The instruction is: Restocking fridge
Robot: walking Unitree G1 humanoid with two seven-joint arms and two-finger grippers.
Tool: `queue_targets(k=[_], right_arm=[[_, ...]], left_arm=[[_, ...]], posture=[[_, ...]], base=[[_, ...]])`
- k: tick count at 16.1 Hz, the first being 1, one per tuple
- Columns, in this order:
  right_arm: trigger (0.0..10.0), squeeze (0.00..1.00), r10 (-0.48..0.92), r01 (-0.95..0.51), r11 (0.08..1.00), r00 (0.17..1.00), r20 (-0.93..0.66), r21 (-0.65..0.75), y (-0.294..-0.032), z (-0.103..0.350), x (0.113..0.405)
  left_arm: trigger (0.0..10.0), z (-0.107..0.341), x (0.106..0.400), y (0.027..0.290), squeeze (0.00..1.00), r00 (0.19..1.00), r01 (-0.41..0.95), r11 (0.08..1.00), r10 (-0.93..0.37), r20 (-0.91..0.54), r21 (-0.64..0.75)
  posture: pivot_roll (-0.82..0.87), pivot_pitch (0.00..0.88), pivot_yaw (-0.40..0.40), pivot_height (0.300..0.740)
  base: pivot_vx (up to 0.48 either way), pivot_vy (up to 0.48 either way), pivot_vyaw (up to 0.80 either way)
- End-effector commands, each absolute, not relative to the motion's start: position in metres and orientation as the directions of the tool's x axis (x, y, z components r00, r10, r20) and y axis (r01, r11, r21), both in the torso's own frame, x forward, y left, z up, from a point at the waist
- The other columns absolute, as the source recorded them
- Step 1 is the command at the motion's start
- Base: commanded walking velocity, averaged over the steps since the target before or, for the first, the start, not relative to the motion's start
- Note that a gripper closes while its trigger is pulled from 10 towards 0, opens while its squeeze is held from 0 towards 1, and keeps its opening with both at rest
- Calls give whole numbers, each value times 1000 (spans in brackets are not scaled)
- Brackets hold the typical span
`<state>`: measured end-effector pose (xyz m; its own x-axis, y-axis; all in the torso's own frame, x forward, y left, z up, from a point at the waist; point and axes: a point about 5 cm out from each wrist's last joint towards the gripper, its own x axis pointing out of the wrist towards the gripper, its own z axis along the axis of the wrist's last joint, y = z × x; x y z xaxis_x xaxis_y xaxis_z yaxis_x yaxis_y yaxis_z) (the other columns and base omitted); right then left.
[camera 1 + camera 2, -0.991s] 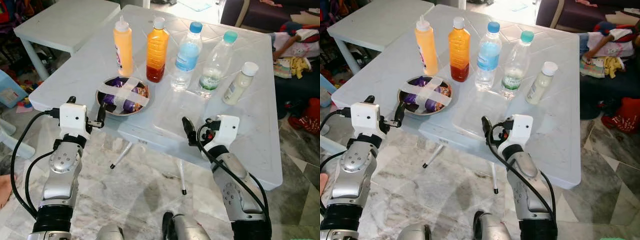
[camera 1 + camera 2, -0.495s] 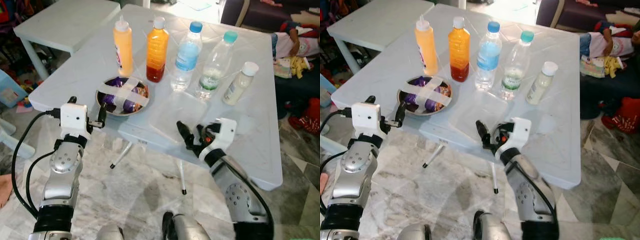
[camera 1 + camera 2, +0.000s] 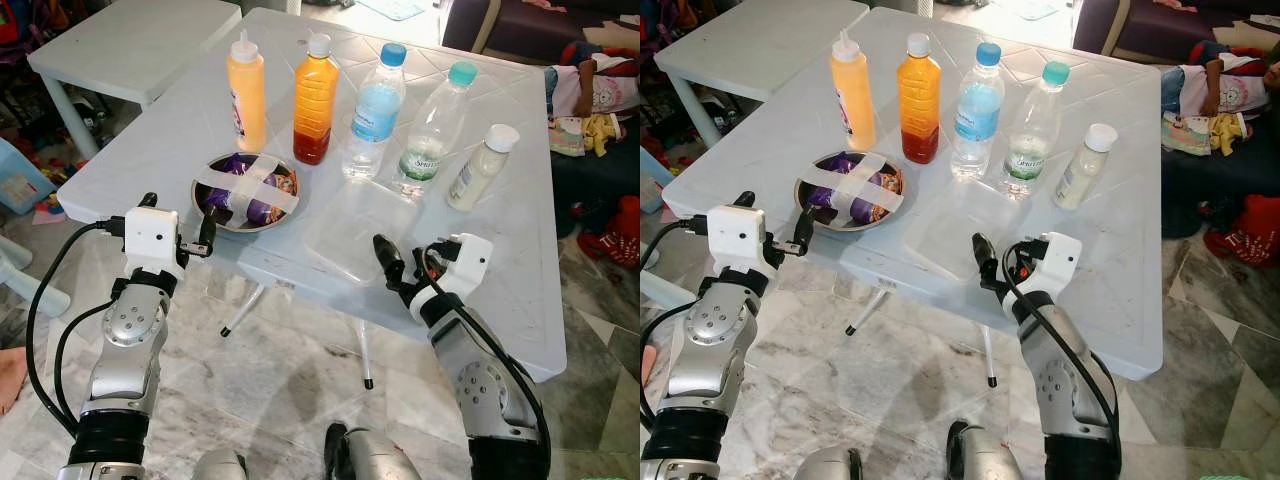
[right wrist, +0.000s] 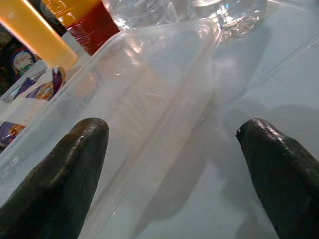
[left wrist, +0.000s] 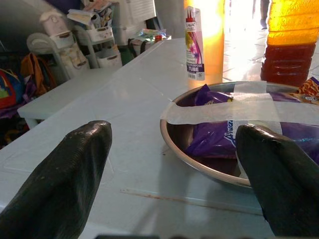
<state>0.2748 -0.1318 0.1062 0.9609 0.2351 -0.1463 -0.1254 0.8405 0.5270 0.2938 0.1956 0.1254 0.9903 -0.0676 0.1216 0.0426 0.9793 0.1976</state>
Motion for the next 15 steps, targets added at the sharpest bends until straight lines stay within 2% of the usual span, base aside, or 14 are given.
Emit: queue_targets(k=[1, 4, 9, 11, 13, 14, 15], right_arm=[[10000, 0, 259, -117, 805, 952, -167, 582, -127, 105, 275], [10000, 0, 338, -193, 755, 933, -120, 626, -117, 113, 271], [10000, 0, 273, -178, 837, 955, -113, 518, -135, 116, 276], [10000, 0, 268, -168, 826, 957, -111, 537, -137, 117, 279], [10000, 0, 300, -186, 792, 948, -104, 582, -131, 120, 280], [10000, 0, 362, -233, 742, 929, -82, 628, -117, 124, 279], [10000, 0, 369, -245, 752, 926, -83, 613, -114, 124, 278]], left_arm=[[10000, 125, 294, 194, 0, 989, 58, 975, -85, 120, 213], [10000, 125, 293, 194, 0, 989, 58, 975, -85, 119, 215], [10000, 124, 293, 191, 0, 989, 65, 975, -92, 117, 212], [10000, 124, 293, 191, 0, 989, 66, 975, -92, 117, 213], [10000, 124, 294, 191, 0, 989, 65, 975, -92, 117, 213], [10000, 124, 293, 191, 0, 989, 64, 975, -91, 116, 214], [10000, 124, 293, 191, 0, 989, 64, 975, -90, 116, 214]], posture=[[0, 128, -49, 740], [0, 130, -47, 740], [-6, 132, -46, 740], [-5, 133, -46, 740], [-5, 133, -46, 740], [0, 134, -47, 740], [0, 134, -47, 740]], base=[[0, 0, 0], [0, 0, 0], [0, 0, 0], [0, 0, 0], [0, 0, 0], [0, 0, 0], [0, 0, 0]])
